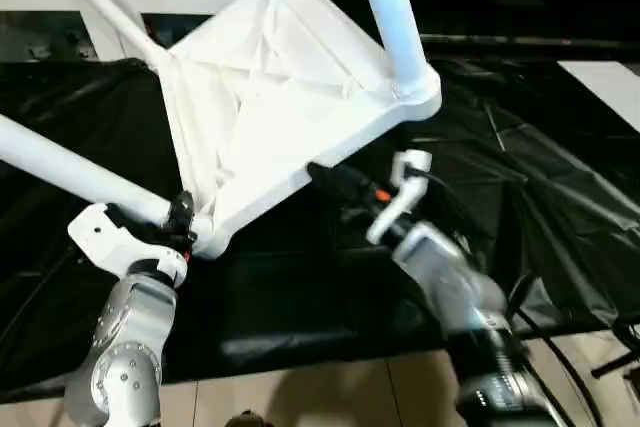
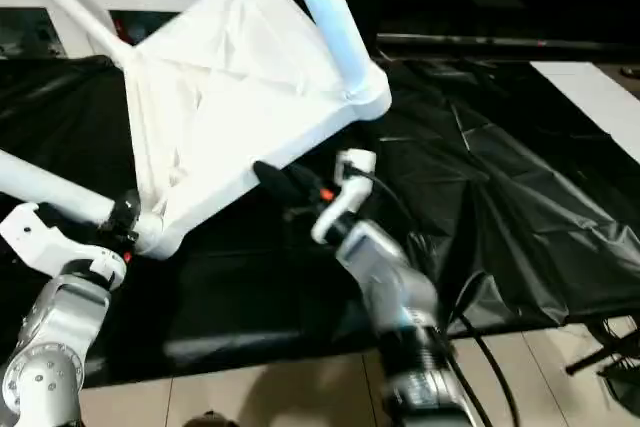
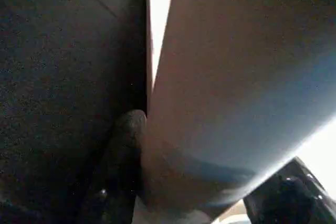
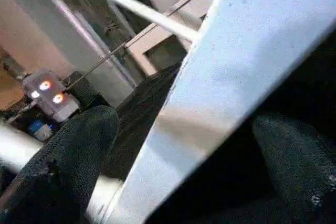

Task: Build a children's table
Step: Flip table

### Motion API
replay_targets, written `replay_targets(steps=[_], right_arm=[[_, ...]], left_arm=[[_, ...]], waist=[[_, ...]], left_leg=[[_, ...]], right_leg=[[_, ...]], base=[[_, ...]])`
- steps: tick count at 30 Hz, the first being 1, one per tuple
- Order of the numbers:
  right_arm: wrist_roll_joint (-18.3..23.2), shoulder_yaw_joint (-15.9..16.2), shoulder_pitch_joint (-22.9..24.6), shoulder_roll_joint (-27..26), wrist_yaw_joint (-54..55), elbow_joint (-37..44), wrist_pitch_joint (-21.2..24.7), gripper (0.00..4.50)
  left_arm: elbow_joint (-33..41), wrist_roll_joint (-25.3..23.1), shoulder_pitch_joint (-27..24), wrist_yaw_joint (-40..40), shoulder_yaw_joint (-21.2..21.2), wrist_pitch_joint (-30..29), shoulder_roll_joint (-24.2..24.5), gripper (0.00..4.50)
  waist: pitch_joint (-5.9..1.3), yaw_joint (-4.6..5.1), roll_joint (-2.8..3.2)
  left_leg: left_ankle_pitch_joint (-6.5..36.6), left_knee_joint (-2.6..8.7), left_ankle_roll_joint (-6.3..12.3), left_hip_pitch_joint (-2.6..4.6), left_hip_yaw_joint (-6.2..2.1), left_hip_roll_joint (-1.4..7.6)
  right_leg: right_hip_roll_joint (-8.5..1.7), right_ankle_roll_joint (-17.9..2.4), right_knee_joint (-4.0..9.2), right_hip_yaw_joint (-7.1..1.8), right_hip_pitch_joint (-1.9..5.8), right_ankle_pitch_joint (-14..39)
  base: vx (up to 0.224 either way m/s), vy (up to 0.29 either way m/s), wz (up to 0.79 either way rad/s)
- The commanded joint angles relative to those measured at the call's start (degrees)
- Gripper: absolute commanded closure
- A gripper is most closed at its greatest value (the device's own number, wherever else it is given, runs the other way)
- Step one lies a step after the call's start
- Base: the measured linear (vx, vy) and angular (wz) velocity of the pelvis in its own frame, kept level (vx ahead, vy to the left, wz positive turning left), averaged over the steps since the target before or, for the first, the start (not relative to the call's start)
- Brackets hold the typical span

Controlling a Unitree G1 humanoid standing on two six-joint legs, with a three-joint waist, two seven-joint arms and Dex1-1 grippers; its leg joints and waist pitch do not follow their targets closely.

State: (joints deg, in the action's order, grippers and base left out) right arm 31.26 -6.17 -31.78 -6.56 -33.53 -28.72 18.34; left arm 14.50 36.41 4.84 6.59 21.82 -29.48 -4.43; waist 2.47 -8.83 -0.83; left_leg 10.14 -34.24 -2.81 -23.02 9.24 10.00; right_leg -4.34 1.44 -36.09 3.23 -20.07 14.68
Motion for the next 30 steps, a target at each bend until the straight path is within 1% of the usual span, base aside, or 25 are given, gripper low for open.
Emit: replay_targets(steps=[1,2,4,5,6,7,8,10,11,12,14,15,16,17,19,20,21,22,24,25,26,27,30], right_arm=[[-0.5,-1.2,-1.8,-0.5,1.7,-2.7,-2.1,0.0],[-0.3,-2.6,-4.2,-1.2,3.6,-6.6,-3.5,0.0],[-0.2,-3.2,-5.3,-1.4,4.3,-8.6,-4.2,0.0],[-0.1,-4.2,-7.7,-1.5,4.5,-13.1,-5.5,0.0],[-0.1,-4.5,-8.5,-1.6,4.3,-14.7,-6.0,0.0],[0.2,-5.0,-9.3,-1.7,4.1,-15.9,-6.2,0.0],[0.2,-5.0,-9.4,-1.7,4.1,-16.1,-6.3,0.0],[1.2,-6.9,-11.7,-2.1,3.7,-19.6,-7.4,0.0],[1.7,-7.6,-12.6,-2.2,3.5,-20.7,-7.7,0.0],[1.8,-7.7,-12.8,-2.2,3.4,-21.0,-7.8,0.0],[2.0,-8.0,-13.6,-2.1,3.3,-22.1,-8.2,0.0],[2.2,-8.3,-14.6,-2.2,3.1,-23.3,-8.7,0.0],[2.2,-8.4,-14.9,-2.3,3.1,-23.7,-9.0,0.0],[2.5,-9.3,-16.5,-2.5,2.5,-25.9,-10.0,0.0],[2.6,-9.9,-17.6,-2.6,2.1,-27.3,-10.6,0.0],[2.4,-10.0,-18.2,-2.5,1.9,-28.3,-11.1,0.0],[2.4,-10.3,-18.7,-2.5,1.8,-29.1,-11.5,0.29],[2.6,-10.7,-19.1,-2.5,1.7,-29.7,-11.8,0.36],[2.5,-10.9,-19.6,-2.5,1.5,-30.4,-12.0,0.36],[2.0,-10.9,-20.4,-2.5,0.5,-31.8,-12.7,0.52],[1.8,-10.7,-20.6,-2.5,0.3,-32.4,-12.7,0.69],[1.7,-10.8,-20.9,-2.5,-0.1,-32.8,-12.7,0.69],[1.6,-11.0,-21.3,-2.6,-0.3,-33.7,-13.0,0.97]], left_arm=[[1.5,4.3,1.3,-0.4,-2.1,-0.5,-4.3,2.23],[1.6,4.3,1.3,-0.4,-2.3,-0.6,-4.3,2.23],[1.6,4.3,1.2,-0.4,-2.4,-0.6,-4.3,2.23],[1.8,4.4,1.1,-0.3,-2.5,-0.6,-4.3,2.23],[1.9,4.4,1.0,-0.3,-2.6,-0.7,-4.2,2.23],[2.0,4.5,0.9,-0.3,-2.6,-0.7,-4.2,2.23],[2.0,4.5,0.9,-0.3,-2.6,-0.7,-4.2,2.23],[2.2,4.6,0.7,-0.6,-2.8,-1.0,-4.1,2.23],[2.3,4.7,0.6,-0.6,-2.9,-1.2,-4.1,2.23],[2.4,4.7,0.5,-0.6,-2.9,-1.2,-4.0,2.23],[2.4,4.7,0.5,-0.7,-3.1,-1.3,-4.0,2.23],[2.4,4.7,0.5,-0.9,-3.2,-1.4,-3.9,2.23],[2.4,4.7,0.5,-1.0,-3.3,-1.5,-3.8,2.23],[2.5,4.8,0.4,-1.2,-3.5,-1.8,-3.7,2.23],[2.5,4.7,0.4,-1.3,-3.6,-1.9,-3.7,2.23],[2.5,4.7,0.4,-1.3,-3.6,-2.0,-3.7,2.23],[2.7,4.8,0.3,-1.3,-3.7,-2.0,-3.7,2.23],[2.8,4.8,0.1,-1.4,-3.8,-2.1,-3.7,2.23],[3.0,4.9,0.0,-1.4,-3.9,-2.2,-3.8,2.23],[3.3,5.1,-0.4,-1.6,-4.1,-2.6,-3.9,2.23],[3.4,5.2,-0.6,-1.7,-4.3,-2.7,-3.9,2.23],[3.6,5.1,-0.7,-1.7,-4.4,-2.8,-4.0,2.23],[3.9,5.1,-0.9,-1.8,-4.5,-2.9,-4.1,2.23]], waist=[[-3.35,0.26,0.87],[-3.43,0.32,0.69],[-3.46,0.21,0.89],[-3.54,0.12,0.75],[-3.57,0.23,0.78],[-3.47,0.18,0.79],[-3.54,0.17,0.79],[-3.56,0.19,0.81],[-3.58,0.24,0.99],[-3.6,0.29,0.92],[-3.64,0.25,0.98],[-3.63,0.24,1.27],[-3.64,0.35,1.08],[-3.69,0.34,1.18],[-3.66,0.28,1.31],[-3.7,0.3,1.24],[-3.68,0.29,1.23],[-3.65,0.29,1.04],[-3.69,0.18,1.07],[-3.67,0.19,1.09],[-3.69,0.26,0.98],[-3.65,0.3,0.82],[-3.7,0.42,0.9]], left_leg=[[9.6,4.94,-4.82,1.95,-1.2,3.39],[9.2,4.94,-4.71,1.96,-1.19,3.4],[8.7,4.84,-4.61,2.08,-1.16,3.38],[7.8,4.74,-4.44,1.95,-1.1,3.37],[7.6,4.77,-4.48,1.88,-1.14,3.34],[7.9,4.75,-4.32,1.87,-1.02,3.3],[7.8,4.71,-4.06,1.86,-1.05,3.3],[7.5,4.69,-3.68,1.85,-1.05,3.33],[7.8,4.69,-3.63,1.85,-1.05,3.36],[7.7,4.64,-3.55,1.88,-1.02,3.36],[7.3,4.57,-3.4,1.93,-1.01,3.38],[7.4,4.59,-3.4,1.89,-1.05,3.38],[7.8,4.62,-3.42,1.92,-1.03,3.4],[8.3,4.59,-3.51,1.96,-0.96,3.44],[8.1,4.58,-3.31,2.0,-0.99,3.47],[7.7,4.5,-3.18,1.94,-0.97,3.45],[7.6,4.5,-3.08,1.93,-0.94,3.42],[7.5,4.52,-2.83,1.87,-0.91,3.43],[7.3,4.43,-2.48,1.9,-0.87,3.47],[7.1,4.48,-2.45,1.85,-0.91,3.47],[7.0,4.44,-2.21,1.78,-0.87,3.49],[7.0,4.48,-2.03,1.76,-0.84,3.5],[6.1,4.34,-1.42,1.81,-0.79,3.47]], right_leg=[[-4.14,-8.1,3.54,-2.32,1.04,-6.0],[-4.07,-8.0,3.53,-2.27,1.13,-6.4],[-4.02,-8.2,3.47,-2.23,1.03,-6.9],[-4.01,-8.0,3.26,-2.19,1.15,-8.5],[-4.01,-8.2,3.16,-2.13,1.21,-8.6],[-4.0,-8.1,3.3,-2.16,1.14,-8.6],[-4.03,-8.1,3.24,-2.16,1.29,-8.8],[-4.03,-8.1,3.21,-2.12,1.25,-9.3],[-4.05,-8.3,3.15,-2.11,1.25,-9.0],[-4.02,-8.4,3.18,-2.11,1.25,-9.1],[-4.01,-8.6,3.15,-2.09,1.23,-9.6],[-4.02,-8.7,3.11,-2.06,1.23,-9.6],[-3.99,-8.9,3.11,-2.04,1.26,-9.4],[-4.08,-9.3,3.09,-2.05,1.2,-9.0],[-3.97,-9.6,3.07,-2.03,1.16,-9.2],[-3.99,-9.8,2.99,-1.99,1.17,-9.7],[-3.98,-9.9,3.04,-1.98,1.19,-9.8],[-4.03,-10.1,3.02,-2.0,1.28,-9.7],[-4.07,-10.1,3.01,-2.02,1.23,-9.7],[-4.04,-10.1,2.99,-1.99,1.27,-9.7],[-4.07,-10.4,2.95,-1.96,1.32,-9.8],[-4.05,-10.5,3.0,-1.97,1.34,-9.8],[-4.02,-10.9,2.92,-1.94,1.3,-10.1]], base=[[0.0,0.0,0.0],[0.0,0.0,0.0],[0.0,0.0,0.0],[0.0,0.0,0.0],[0.0,0.0,0.0],[0.0,0.0,0.0],[0.0,0.0,0.0],[0.0,0.0,0.0],[0.0,0.0,0.0],[0.0,0.0,0.0],[0.0,0.0,0.0],[0.0,0.0,0.0],[0.0,0.0,0.0],[0.0,0.0,0.0],[0.0,0.0,0.0],[0.0,0.0,0.0],[0.0,0.0,0.0],[0.0,0.0,0.0],[0.0,0.0,0.0],[0.0,0.0,0.0],[0.0,0.0,0.0],[0.0,0.0,0.0],[0.0,0.0,0.0]])
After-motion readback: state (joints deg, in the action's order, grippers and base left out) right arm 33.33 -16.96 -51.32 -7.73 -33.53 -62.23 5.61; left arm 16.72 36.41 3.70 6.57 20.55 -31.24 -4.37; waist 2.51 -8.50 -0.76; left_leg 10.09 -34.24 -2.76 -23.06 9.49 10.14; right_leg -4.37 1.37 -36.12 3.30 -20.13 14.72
